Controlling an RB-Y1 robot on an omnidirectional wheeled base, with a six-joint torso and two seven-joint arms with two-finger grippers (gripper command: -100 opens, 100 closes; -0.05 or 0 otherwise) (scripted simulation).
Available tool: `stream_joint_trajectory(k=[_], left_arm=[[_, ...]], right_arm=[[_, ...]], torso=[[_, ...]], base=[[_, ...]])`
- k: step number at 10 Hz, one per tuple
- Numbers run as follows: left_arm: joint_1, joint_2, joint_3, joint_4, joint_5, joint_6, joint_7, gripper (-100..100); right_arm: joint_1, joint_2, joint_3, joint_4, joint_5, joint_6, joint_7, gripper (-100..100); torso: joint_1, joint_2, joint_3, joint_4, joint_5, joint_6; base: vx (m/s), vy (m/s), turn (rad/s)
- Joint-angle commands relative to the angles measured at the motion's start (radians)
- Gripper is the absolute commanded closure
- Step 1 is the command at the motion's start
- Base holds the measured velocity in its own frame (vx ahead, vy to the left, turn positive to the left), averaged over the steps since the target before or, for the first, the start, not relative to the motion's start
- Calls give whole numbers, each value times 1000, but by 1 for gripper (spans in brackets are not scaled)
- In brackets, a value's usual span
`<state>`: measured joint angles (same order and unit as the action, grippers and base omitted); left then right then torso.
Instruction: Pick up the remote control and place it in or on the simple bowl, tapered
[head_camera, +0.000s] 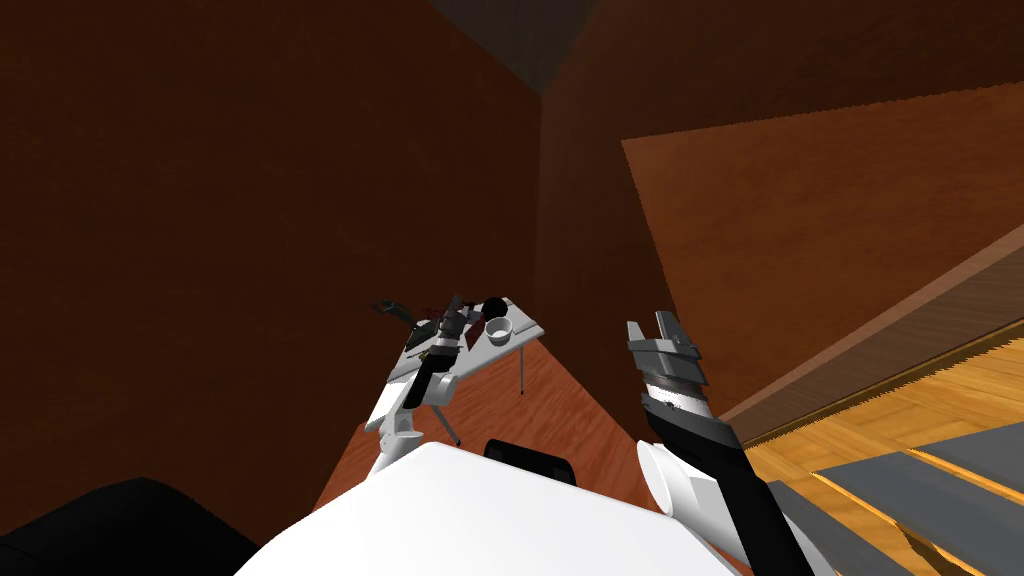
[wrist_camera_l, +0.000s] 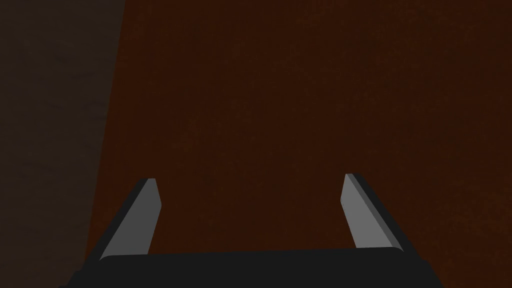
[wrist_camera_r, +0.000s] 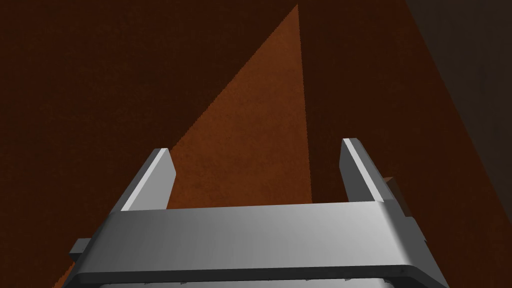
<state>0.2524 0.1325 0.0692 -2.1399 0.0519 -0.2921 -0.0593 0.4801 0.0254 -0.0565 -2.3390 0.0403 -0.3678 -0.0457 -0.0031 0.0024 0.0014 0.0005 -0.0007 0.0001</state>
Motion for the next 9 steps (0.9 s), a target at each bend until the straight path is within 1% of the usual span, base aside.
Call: stream_joint_trajectory(k=[1,2,3,4,5,6,7,8,9], left_arm=[[-42,6,2,19,12,31,10,-100],[-81,12,3,44,31,75,25,-100],[-115,18,4,71,51,105,41,-100],[-143,18,4,71,51,124,41,-100],[-172,23,6,101,72,165,58,-100],[-197,23,6,101,72,176,58,-100],[-228,28,7,135,92,216,75,-100],[-253,28,7,135,92,231,75,-100],[-286,31,8,171,112,263,93,-100]], right_arm=[[0,0,0,0,0,0,0,0],[0,0,0,0,0,0,0,0],[0,0,0,0,0,0,0,0],[0,0,0,0,0,0,0,0],[0,0,0,0,0,0,0,0],[0,0,0,0,0,0,0,0],[0,0,0,0,0,0,0,0],[0,0,0,0,0,0,0,0],[0,0,0,0,0,0,0,0]], torso=[[0,0,0,0,0,0],[1,0,0,0,0,0],[1,0,0,0,0,0],[0,0,0,0,0,0],[0,-1,0,0,0,0],[0,-1,-1,0,0,0],[1,-1,-1,0,0,0],[1,-1,-1,0,0,0],[1,-1,-1,0,0,0]], base=[[-41,-34,11],[-38,-30,16],[-47,-52,38],[-33,-42,12],[-26,-41,20],[-23,-31,13],[-32,-36,25],[-28,-37,16],[-23,-43,24]])
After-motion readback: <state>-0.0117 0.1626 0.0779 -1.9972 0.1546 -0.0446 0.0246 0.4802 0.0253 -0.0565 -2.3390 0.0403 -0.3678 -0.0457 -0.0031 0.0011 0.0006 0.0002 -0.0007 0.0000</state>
